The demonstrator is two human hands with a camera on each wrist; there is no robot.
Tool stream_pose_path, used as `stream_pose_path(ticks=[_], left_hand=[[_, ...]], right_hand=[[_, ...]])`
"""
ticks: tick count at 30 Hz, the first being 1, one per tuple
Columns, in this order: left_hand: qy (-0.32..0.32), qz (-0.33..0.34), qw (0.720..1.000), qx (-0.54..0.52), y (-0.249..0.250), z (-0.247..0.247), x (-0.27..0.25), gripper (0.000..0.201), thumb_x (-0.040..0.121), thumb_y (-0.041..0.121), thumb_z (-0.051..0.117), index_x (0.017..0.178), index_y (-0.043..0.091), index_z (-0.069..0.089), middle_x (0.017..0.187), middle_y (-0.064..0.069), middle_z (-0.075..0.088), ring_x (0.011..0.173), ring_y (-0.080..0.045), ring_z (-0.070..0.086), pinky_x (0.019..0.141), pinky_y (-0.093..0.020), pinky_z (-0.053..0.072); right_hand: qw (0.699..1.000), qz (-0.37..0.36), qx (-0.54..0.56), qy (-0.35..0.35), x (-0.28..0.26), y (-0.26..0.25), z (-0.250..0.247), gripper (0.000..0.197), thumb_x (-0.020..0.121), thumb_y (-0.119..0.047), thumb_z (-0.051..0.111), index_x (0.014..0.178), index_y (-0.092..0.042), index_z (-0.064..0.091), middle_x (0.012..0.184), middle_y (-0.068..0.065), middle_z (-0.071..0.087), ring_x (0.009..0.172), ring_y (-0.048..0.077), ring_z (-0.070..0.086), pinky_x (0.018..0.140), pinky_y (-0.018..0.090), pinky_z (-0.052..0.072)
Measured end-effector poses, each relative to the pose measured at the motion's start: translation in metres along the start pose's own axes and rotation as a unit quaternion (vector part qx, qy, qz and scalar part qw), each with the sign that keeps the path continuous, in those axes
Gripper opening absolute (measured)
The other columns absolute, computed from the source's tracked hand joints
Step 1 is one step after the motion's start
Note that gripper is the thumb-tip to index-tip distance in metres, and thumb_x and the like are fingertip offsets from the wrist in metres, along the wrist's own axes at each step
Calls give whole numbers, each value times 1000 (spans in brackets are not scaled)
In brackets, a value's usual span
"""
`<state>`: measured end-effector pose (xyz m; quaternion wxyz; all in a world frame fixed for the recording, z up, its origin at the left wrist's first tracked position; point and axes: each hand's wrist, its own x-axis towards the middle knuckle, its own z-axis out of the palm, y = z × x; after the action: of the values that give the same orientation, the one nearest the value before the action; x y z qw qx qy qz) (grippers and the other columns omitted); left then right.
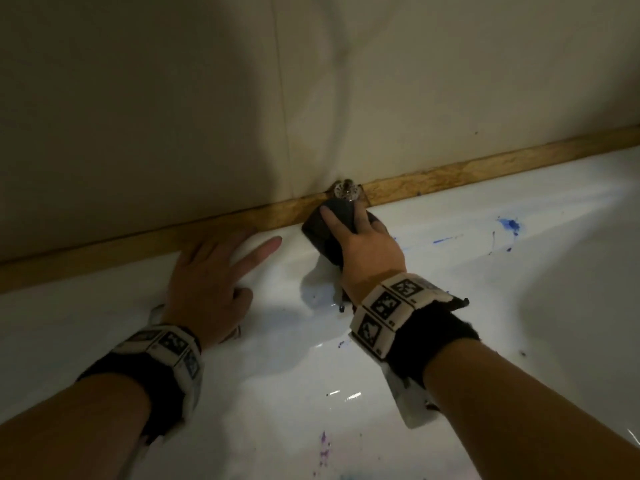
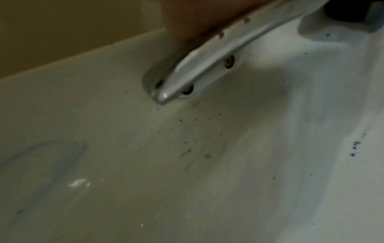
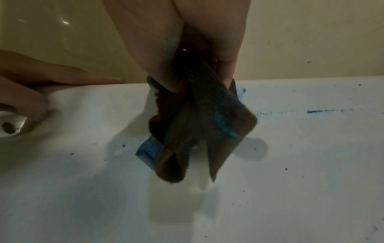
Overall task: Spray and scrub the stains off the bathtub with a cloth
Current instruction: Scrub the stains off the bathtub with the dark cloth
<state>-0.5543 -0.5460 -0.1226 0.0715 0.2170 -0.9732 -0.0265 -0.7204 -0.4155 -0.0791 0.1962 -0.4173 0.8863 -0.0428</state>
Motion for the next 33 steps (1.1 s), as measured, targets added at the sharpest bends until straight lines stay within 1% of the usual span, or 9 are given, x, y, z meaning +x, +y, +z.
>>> stream_pose_path(ticks=[7,12,16,19,21,23,27,30,33], left_hand=[[25,-14,999,-16,1,2,0,69,68,27,34,136,41,37,131,-1,50,107,-21,42,90,-36,33],[4,-18,1000,-9,1,1,0,69,69,27,34,137,43,33,135,1,46,110,-25,44,90,-42,39],[-13,-22,1000,-10,1,-1,0,67,71,28,34,136,42,35,134,0,47,109,-24,44,85,-45,44],[-3,-28,999,-17,1,-2,0,67,70,28,35,135,42,37,134,3,47,109,-23,46,87,-39,38],[11,-26,999,-25,1,-1,0,66,70,27,36,135,41,40,133,4,48,108,-22,44,87,-36,34],[27,-19,999,-28,1,0,0,65,70,27,36,133,38,43,132,3,47,109,-22,43,87,-35,31],[23,-21,999,-25,-1,3,0,63,73,29,35,134,35,45,133,1,47,114,-22,41,89,-40,38],[18,-18,999,-20,-3,4,-1,63,74,30,35,136,35,43,134,0,47,117,-23,41,92,-39,32],[11,-27,999,-22,-3,3,0,63,74,30,35,136,36,43,134,1,47,115,-24,44,89,-39,34]], right_hand=[[1000,-6,2,-10,-3,-3,-1,81,87,-33,54,147,-38,0,155,10,-9,137,35,19,105,41,33],[999,-36,-1,24,1,6,-2,70,91,-23,49,147,-37,10,156,11,-2,133,32,29,106,38,33],[966,-81,133,206,-13,36,1,54,80,-16,49,134,-26,49,146,12,38,119,34,49,103,37,41],[896,-7,117,428,-20,89,-7,55,69,-13,44,121,-15,61,133,17,52,107,37,56,89,34,46],[864,69,96,490,-21,135,-19,53,69,-7,42,117,-8,63,128,21,53,106,36,53,88,34,45],[851,197,101,476,-19,185,-27,52,77,-3,41,126,-10,56,132,23,46,112,39,48,95,39,40],[836,448,137,284,-11,250,-30,77,82,-10,61,146,-24,21,143,19,32,122,40,42,107,41,34],[856,436,169,220,1,257,-25,67,82,-17,63,139,-25,29,130,15,49,111,37,53,97,45,46],[856,439,150,226,10,240,-15,50,93,-14,44,140,-16,30,127,19,51,110,39,53,95,45,46]])
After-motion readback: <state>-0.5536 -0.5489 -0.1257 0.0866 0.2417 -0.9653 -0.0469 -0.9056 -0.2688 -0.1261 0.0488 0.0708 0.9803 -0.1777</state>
